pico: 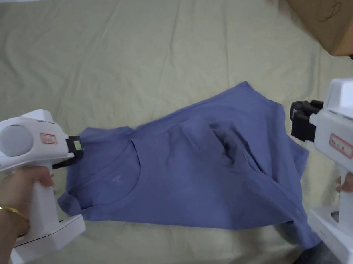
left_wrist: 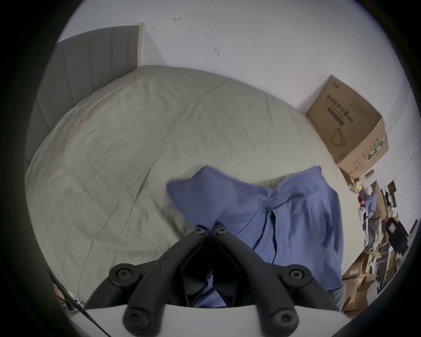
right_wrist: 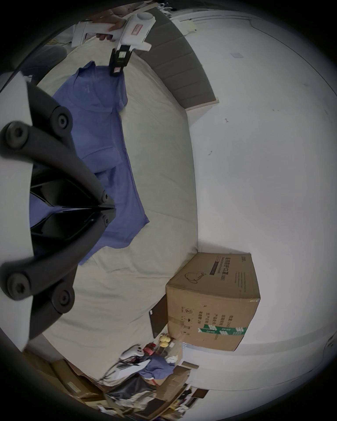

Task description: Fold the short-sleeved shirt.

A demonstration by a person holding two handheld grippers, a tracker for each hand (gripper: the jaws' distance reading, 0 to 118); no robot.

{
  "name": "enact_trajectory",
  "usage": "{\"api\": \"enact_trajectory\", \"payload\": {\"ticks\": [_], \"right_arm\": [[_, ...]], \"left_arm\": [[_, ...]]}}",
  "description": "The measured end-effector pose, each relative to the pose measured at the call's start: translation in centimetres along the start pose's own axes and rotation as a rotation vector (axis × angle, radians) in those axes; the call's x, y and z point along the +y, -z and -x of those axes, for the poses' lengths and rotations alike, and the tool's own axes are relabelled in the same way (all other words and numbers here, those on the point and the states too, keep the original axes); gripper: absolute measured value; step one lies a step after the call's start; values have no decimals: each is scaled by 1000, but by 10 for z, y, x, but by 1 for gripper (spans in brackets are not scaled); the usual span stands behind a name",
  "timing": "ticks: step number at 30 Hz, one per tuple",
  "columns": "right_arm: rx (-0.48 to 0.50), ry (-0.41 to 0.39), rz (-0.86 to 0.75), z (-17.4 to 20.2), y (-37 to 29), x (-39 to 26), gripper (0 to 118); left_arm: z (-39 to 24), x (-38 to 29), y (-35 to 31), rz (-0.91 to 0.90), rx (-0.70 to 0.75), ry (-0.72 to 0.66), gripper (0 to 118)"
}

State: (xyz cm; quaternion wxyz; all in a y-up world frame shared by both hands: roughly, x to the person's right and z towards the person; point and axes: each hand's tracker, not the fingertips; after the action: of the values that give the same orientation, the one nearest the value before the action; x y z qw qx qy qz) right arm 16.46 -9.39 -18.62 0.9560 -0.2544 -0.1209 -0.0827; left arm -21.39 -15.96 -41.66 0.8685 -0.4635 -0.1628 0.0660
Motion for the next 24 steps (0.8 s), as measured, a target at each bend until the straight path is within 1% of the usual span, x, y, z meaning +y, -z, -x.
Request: {"api": "enact_trajectory", "payload": {"ticks": [2,3,4,5,6,7,8,9,12,13,15,16,18,20,21,24], "right_arm": [[-23,-11,11,-8,12,22,0],[-19,-22,30,-13,19,33,4],[-22,-23,41,-18,28,44,18],[-63,-43,42,-25,38,54,45],[-66,-44,111,-32,54,67,91],[-63,-15,136,-39,67,76,110],[-71,2,105,-44,78,85,116],[-59,6,128,-48,92,95,116],[-71,15,253,-61,144,118,116],[-70,5,287,-66,163,122,116],[-42,14,357,-69,200,126,116],[-65,12,393,-71,221,124,116],[-76,8,450,-72,259,119,116],[-97,22,497,-75,295,109,116],[-125,14,530,-76,312,102,113],[-141,-21,588,-79,352,85,107]], "left_arm": [[2,0,-6,-18,-10,-20,0],[3,1,-6,-28,-22,-28,0],[3,0,-7,-33,-30,-35,0],[3,-1,-8,-35,-31,-38,0],[2,-2,-8,-39,-32,-41,0],[2,-3,-6,-44,-34,-45,0],[2,-4,-5,-47,-32,-50,0],[2,-6,-5,-49,-31,-55,0],[0,-8,-4,-56,-26,-54,0],[1,-8,-3,-58,-21,-58,0],[2,-7,-1,-53,-10,-66,0],[3,-6,1,-49,-2,-77,0],[5,-5,4,-51,-8,-111,0],[8,-3,9,-56,-19,-131,0],[9,-2,10,-55,-18,-139,0],[13,0,16,-57,-6,-163,0]]}}
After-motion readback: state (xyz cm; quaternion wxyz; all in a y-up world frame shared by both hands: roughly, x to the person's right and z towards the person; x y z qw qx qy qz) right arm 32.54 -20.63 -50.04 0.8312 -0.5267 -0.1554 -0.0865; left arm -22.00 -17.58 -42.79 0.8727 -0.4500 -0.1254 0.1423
